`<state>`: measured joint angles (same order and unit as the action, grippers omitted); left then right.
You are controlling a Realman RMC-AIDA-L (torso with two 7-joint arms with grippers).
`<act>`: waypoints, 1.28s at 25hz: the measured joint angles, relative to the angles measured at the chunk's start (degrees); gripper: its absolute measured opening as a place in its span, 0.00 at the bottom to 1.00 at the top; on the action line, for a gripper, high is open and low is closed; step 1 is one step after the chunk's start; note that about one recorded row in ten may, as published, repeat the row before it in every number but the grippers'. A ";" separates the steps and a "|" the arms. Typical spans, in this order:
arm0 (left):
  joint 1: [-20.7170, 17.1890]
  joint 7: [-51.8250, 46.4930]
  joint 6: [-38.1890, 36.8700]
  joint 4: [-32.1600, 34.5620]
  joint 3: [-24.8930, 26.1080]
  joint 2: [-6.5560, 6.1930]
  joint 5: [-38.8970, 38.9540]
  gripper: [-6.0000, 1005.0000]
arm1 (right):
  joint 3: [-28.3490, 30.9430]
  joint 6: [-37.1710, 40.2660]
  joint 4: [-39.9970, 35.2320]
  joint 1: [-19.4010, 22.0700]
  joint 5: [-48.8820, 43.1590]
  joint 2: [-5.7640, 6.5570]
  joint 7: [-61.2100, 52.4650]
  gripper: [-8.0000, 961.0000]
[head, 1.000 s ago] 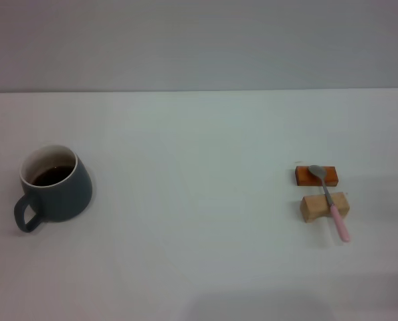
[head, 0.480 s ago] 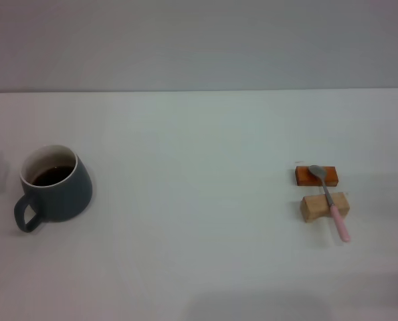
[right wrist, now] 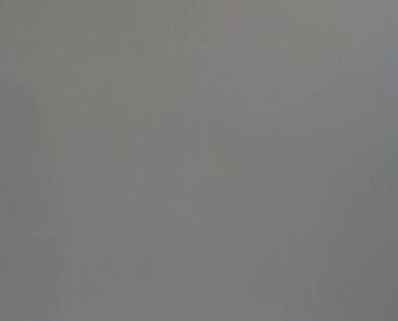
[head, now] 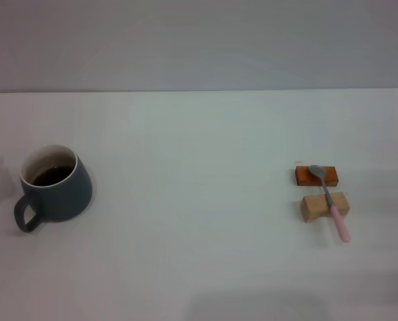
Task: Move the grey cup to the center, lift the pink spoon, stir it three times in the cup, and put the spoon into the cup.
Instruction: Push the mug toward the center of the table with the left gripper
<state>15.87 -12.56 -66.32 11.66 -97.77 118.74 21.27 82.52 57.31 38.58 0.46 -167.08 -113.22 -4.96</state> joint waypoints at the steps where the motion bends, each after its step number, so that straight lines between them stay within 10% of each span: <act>1: -0.02 0.01 0.00 -0.05 -0.64 0.00 0.01 0.42 | 0.01 0.00 -0.10 -0.11 0.00 0.00 -0.01 0.55; 12: -0.24 0.01 1.38 -0.33 -3.53 -0.01 0.00 0.01 | 0.31 0.00 -0.30 -0.34 -0.01 0.02 -0.05 0.55; 32: -0.49 -0.46 1.47 1.00 -14.20 -0.10 0.05 0.03 | 0.80 -0.01 -0.17 -0.38 0.00 0.02 0.01 0.55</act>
<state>15.37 -13.02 -64.85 12.66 -111.98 118.65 21.32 83.32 57.31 38.41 0.09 -167.08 -113.20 -4.95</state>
